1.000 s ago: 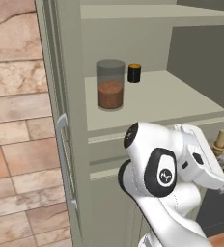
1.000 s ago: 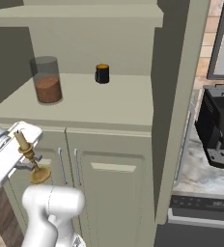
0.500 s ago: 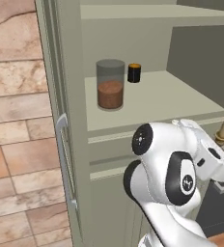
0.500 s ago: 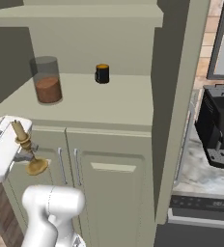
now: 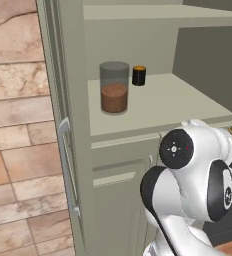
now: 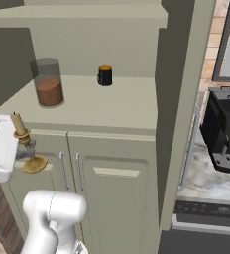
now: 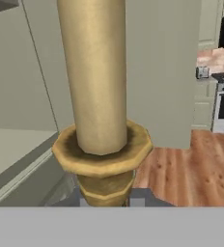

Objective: Pick the jar and candle from the dining table and place them in the open cabinet. Close the cabinet after placing the objects.

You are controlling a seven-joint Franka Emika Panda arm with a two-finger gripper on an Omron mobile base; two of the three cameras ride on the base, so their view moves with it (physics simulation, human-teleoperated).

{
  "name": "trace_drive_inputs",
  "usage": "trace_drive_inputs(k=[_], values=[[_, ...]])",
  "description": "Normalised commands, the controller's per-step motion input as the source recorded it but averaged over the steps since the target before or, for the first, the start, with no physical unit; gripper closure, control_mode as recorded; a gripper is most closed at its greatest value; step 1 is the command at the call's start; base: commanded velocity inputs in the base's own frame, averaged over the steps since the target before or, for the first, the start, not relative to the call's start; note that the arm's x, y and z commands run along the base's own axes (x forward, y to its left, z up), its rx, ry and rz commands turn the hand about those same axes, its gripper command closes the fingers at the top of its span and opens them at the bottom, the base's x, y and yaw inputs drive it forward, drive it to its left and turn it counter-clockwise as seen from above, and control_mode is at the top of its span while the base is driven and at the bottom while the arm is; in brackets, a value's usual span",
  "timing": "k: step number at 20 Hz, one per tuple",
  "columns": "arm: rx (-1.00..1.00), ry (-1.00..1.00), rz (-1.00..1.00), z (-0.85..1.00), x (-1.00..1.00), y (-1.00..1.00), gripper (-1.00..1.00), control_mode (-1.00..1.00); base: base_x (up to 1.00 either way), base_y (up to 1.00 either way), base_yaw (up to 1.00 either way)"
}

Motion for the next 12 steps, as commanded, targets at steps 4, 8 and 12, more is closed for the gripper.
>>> trace_drive_inputs(k=[4,8,12], values=[[-0.02,0.07,0.23,0.22,0.0,-0.17,1.0,-1.0,0.0,0.0,0.0],[-0.04,0.08,0.25,0.18,0.0,-0.14,1.0,-1.0,0.0,0.0,0.0],[-0.09,0.07,0.26,0.16,0.0,-0.01,1.0,-1.0,0.0,0.0,0.0]])
